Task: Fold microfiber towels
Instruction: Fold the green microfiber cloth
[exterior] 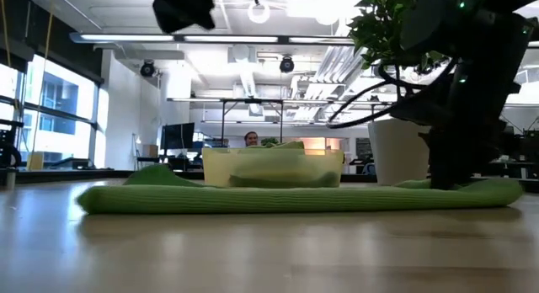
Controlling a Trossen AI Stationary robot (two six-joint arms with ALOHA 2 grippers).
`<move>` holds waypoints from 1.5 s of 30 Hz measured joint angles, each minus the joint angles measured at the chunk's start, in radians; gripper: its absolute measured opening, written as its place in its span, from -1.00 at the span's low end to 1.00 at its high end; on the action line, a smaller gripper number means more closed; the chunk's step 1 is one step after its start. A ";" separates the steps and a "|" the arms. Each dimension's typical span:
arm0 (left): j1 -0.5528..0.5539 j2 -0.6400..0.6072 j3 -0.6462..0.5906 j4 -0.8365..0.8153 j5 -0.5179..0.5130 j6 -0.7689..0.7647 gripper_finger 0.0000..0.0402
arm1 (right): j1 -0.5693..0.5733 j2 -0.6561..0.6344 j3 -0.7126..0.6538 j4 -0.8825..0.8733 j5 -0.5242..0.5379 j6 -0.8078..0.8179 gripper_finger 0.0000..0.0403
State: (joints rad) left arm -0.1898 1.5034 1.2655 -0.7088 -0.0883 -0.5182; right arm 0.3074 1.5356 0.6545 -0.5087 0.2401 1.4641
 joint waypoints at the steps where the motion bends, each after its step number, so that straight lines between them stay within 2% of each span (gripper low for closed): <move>1: -0.004 -0.013 0.000 0.008 -0.005 -0.003 -0.44 | 0.000 -0.014 0.005 -0.036 -0.015 -0.004 -0.99; 6: -0.029 -0.064 0.001 0.023 -0.012 -0.017 -0.44 | -0.006 -0.045 0.071 -0.305 -0.079 -0.006 -1.00; 12: -0.058 -0.096 -0.001 0.020 -0.050 -0.030 -0.44 | -0.004 -0.044 0.259 -0.645 -0.102 -0.072 -1.00; 17: -0.062 -0.098 0.000 0.028 -0.058 -0.029 -0.44 | -0.006 -0.045 0.417 -0.778 -0.142 -0.085 -1.00; 24: -0.062 -0.098 0.000 0.017 -0.055 -0.024 -0.44 | 0.004 -0.043 0.535 -0.668 -0.153 -0.001 -1.00; 33: -0.062 -0.098 0.000 0.005 -0.054 -0.004 -0.44 | 0.000 0.031 0.537 -0.404 -0.093 0.104 -1.00; 45: -0.062 -0.098 0.000 -0.007 -0.050 -0.002 -0.44 | -0.026 0.174 0.537 -0.049 -0.088 0.098 -1.00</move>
State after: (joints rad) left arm -0.2516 1.4055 1.2659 -0.7155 -0.1382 -0.5201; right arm 0.2817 1.7101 1.1912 -0.5581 0.1526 1.5620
